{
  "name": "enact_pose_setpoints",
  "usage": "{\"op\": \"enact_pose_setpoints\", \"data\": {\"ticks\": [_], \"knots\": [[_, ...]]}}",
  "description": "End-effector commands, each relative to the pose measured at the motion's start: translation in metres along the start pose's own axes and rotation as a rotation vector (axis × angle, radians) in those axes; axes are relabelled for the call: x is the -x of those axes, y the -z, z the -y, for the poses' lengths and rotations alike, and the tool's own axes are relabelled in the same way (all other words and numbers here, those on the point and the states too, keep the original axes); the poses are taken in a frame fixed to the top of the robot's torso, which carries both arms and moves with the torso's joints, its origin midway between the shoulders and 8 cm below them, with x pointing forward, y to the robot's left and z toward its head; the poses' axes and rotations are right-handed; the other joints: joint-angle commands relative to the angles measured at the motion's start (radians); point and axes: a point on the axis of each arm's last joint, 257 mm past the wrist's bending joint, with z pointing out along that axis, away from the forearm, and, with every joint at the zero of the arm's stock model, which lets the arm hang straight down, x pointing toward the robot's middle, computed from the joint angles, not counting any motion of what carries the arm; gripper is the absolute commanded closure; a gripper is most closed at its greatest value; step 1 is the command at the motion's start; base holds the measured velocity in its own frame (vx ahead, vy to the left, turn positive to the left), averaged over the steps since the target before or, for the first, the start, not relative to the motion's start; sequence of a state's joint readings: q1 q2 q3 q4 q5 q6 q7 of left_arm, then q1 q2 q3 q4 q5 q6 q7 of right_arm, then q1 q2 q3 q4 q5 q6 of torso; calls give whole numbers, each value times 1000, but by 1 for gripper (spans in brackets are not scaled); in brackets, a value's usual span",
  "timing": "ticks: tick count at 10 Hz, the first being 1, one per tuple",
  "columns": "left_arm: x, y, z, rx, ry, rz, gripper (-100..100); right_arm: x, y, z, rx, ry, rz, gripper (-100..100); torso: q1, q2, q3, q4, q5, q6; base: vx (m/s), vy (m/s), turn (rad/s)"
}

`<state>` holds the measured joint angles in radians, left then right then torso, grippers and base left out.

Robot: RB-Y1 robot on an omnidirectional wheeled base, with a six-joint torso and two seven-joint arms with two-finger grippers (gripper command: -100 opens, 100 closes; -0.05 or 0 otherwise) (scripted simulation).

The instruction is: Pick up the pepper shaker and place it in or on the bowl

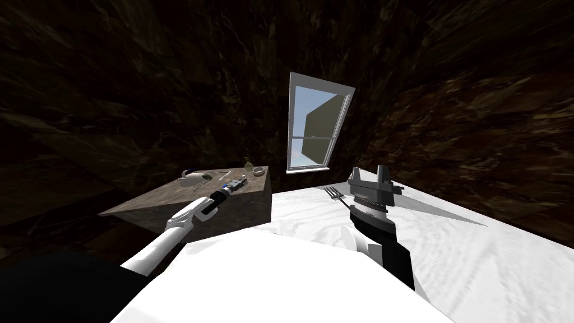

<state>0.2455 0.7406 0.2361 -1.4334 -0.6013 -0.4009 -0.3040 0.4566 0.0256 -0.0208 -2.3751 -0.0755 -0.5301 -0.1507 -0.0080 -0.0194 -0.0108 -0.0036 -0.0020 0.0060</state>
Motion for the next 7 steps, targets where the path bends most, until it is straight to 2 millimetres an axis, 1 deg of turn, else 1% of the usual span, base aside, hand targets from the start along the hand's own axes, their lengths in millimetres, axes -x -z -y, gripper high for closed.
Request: {"op": "enact_pose_setpoints", "data": {"ticks": [1,4,7], "knots": [[2,4,-10,20,20,1,100,0,0,0,0,0,0,0,0,0,0,0,0,0,230,61,-175],[2,14,-24,58,58,-1,100,0,0,0,0,0,0,0,6,2,1,0,2,-1,186,70,-141],[0,25,-37,98,100,-4,100,0,0,0,0,0,0,0,10,0,0,0,4,-2,216,107,-149]]}}
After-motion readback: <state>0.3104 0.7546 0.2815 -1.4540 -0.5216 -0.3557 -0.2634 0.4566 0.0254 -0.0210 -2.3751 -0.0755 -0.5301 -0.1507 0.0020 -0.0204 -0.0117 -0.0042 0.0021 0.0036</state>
